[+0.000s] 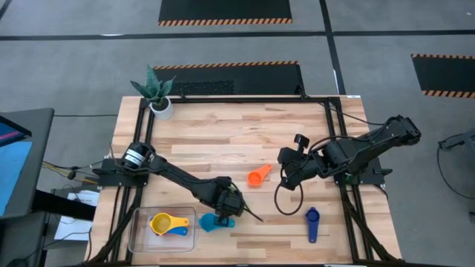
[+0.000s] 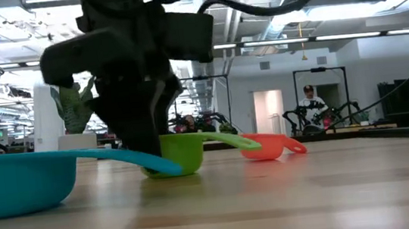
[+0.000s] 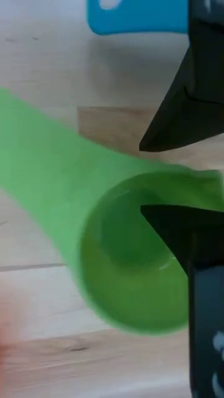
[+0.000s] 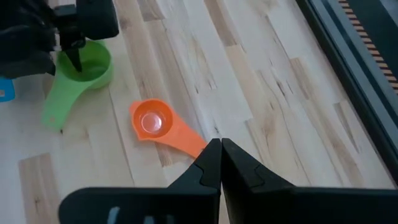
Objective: Nest measuring cups in basket
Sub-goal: Stack the green measuring cup on top of the yellow measuring cup in the transparent bin
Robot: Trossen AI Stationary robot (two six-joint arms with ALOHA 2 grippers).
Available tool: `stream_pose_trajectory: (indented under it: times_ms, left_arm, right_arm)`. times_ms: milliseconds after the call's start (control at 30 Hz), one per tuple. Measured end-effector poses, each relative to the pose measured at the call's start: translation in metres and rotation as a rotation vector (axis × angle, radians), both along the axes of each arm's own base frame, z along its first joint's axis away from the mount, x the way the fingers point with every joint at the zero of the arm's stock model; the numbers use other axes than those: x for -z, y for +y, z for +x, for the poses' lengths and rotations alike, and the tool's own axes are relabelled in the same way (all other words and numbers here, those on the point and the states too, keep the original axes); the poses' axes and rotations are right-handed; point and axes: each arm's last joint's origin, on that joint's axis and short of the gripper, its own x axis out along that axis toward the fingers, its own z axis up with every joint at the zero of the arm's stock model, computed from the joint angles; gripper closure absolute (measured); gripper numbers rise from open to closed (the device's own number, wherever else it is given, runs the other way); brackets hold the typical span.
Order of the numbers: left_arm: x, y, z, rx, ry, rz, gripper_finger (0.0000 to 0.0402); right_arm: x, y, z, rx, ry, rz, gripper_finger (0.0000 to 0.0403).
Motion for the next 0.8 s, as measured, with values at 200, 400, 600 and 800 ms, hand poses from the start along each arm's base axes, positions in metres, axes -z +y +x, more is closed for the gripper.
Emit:
stream_pose_trajectory:
  times_ms: [200,400,600,800]
  left_arm:
    - [-0.001,0.006,0.002,-0.141,0.026,-0.103,0.0390]
    - [-0.055,0.009,0.006,-0.209,0.039,-0.132,0.0399]
    - [-0.136,0.001,-0.020,-0.285,0.118,-0.076,0.0401]
    - [-0.163,-0.043,-0.072,-0.334,0.167,-0.028,0.0401]
  right_arm:
    - [0.000,0.000,0.000,0.001,-0.003,-0.002,0.0376]
    - [0.000,0.000,0.000,0.004,-0.005,-0.004,0.0376]
    - [0.000,0.000,0.000,0.004,-0.005,-0.005,0.0376]
    - [0.000,0.000,0.000,0.003,-0.004,-0.002,0.0376]
